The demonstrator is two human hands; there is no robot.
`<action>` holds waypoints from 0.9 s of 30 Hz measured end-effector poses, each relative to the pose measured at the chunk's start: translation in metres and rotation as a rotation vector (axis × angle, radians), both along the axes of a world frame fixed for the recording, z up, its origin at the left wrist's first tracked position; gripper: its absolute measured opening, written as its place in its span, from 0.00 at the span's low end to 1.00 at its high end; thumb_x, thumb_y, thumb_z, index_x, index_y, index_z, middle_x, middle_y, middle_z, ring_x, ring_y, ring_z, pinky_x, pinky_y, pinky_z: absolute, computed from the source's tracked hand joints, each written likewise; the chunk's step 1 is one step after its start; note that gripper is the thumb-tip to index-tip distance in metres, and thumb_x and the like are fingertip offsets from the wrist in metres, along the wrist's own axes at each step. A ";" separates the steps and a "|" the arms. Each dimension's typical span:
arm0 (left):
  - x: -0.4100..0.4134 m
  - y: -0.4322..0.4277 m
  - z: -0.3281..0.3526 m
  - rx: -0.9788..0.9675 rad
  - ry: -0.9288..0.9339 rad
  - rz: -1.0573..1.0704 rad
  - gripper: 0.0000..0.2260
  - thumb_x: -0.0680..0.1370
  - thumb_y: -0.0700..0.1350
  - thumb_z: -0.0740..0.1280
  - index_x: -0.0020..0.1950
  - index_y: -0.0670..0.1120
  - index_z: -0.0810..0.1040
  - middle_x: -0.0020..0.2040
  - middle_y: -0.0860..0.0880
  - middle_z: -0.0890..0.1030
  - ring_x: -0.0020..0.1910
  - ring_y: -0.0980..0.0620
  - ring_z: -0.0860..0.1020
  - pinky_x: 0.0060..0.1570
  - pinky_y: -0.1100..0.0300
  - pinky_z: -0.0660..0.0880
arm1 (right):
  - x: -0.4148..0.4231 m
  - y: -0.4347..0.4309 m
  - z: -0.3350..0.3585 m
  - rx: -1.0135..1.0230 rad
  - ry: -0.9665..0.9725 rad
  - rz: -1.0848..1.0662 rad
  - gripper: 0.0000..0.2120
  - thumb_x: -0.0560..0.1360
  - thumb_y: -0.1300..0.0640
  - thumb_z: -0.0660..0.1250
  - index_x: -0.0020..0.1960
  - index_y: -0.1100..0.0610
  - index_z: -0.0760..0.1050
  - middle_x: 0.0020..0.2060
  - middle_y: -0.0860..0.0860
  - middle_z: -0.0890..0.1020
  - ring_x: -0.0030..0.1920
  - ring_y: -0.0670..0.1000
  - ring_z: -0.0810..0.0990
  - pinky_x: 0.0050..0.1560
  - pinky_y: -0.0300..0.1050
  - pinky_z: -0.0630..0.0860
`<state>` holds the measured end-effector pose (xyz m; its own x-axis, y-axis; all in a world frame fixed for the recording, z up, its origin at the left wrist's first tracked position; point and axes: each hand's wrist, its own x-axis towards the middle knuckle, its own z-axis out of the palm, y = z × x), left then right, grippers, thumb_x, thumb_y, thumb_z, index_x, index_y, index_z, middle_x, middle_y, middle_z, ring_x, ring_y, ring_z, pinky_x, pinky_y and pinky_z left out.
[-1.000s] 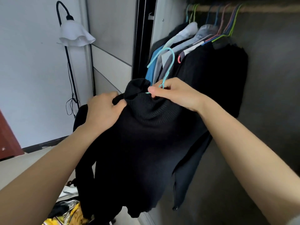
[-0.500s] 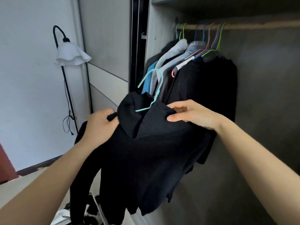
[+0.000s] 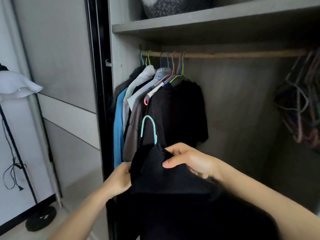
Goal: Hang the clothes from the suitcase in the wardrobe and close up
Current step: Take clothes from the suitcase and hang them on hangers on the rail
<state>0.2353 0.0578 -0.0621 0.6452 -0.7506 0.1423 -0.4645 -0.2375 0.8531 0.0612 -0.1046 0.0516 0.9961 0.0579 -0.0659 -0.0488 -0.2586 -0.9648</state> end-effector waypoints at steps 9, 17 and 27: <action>-0.057 -0.125 0.060 -0.104 -0.064 -0.260 0.21 0.83 0.52 0.57 0.76 0.52 0.60 0.68 0.61 0.62 0.71 0.61 0.59 0.65 0.70 0.54 | -0.025 -0.046 0.084 0.126 -0.230 -0.642 0.03 0.71 0.61 0.70 0.45 0.60 0.80 0.34 0.55 0.79 0.32 0.47 0.79 0.39 0.37 0.75; 0.001 -0.173 0.107 -0.003 -0.756 0.073 0.30 0.78 0.49 0.62 0.79 0.47 0.55 0.79 0.42 0.46 0.78 0.43 0.41 0.76 0.52 0.44 | 0.001 -0.081 0.096 0.052 -0.467 -0.907 0.08 0.74 0.68 0.66 0.36 0.63 0.74 0.24 0.52 0.77 0.24 0.47 0.77 0.25 0.33 0.70; 0.106 -0.210 0.185 0.191 -0.940 0.356 0.26 0.82 0.50 0.56 0.78 0.58 0.51 0.71 0.44 0.67 0.65 0.40 0.70 0.57 0.46 0.73 | 0.102 -0.158 0.129 -0.202 -0.666 -1.190 0.12 0.76 0.60 0.65 0.35 0.56 0.65 0.32 0.51 0.70 0.37 0.54 0.72 0.39 0.46 0.66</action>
